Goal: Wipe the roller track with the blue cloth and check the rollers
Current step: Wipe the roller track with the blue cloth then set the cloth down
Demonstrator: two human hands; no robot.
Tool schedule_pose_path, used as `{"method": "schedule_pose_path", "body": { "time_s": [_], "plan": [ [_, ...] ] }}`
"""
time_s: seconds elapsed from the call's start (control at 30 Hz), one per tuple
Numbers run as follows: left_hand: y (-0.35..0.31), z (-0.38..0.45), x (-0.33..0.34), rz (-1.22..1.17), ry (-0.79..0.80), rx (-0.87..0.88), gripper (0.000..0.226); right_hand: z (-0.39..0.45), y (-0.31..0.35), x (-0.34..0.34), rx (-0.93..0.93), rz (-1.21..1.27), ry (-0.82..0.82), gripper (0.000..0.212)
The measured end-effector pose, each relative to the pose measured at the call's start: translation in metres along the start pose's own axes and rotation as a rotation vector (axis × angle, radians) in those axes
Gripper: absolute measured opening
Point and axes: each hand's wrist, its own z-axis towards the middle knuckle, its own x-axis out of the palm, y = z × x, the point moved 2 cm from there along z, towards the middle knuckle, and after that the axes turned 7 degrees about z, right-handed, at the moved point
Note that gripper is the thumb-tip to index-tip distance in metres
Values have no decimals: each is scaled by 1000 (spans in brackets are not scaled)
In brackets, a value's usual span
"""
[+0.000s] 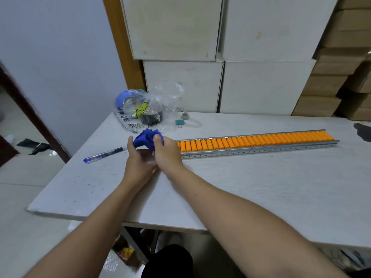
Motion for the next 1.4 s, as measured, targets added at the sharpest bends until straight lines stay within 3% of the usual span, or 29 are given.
{"method": "schedule_pose_path", "body": {
  "time_s": [0.07,0.13,0.37,0.5,0.6,0.73,0.8,1.07,1.2,1.4],
  "plan": [
    [2,-5,-3,32,23,-26,116,7,-2,-13,148,196,-46,34],
    [7,-6,-3,34,12,-47,114,11,-5,-25,265,360,-86,33],
    [6,-11,-8,-6,-122,-41,51,10,-2,-57,377,730,-90,23],
    [1,-18,-8,69,-148,41,32,5,-2,-74,403,865,-80,27],
    [-7,-27,-7,113,-171,156,27,2,-5,-85,406,898,-66,33],
    [-44,-43,6,244,-214,533,26,-7,-10,-89,425,906,-71,34],
    [-59,-48,16,312,-193,612,30,-13,-11,-90,428,921,-65,32],
    [-69,-52,39,404,-111,605,7,-23,-16,-99,467,938,-30,31],
    [-73,-59,42,321,-74,554,5,-26,-19,-110,472,945,-38,31],
    [-65,-73,63,434,187,557,15,-21,-30,-145,455,1050,-202,33]
  ]
}}
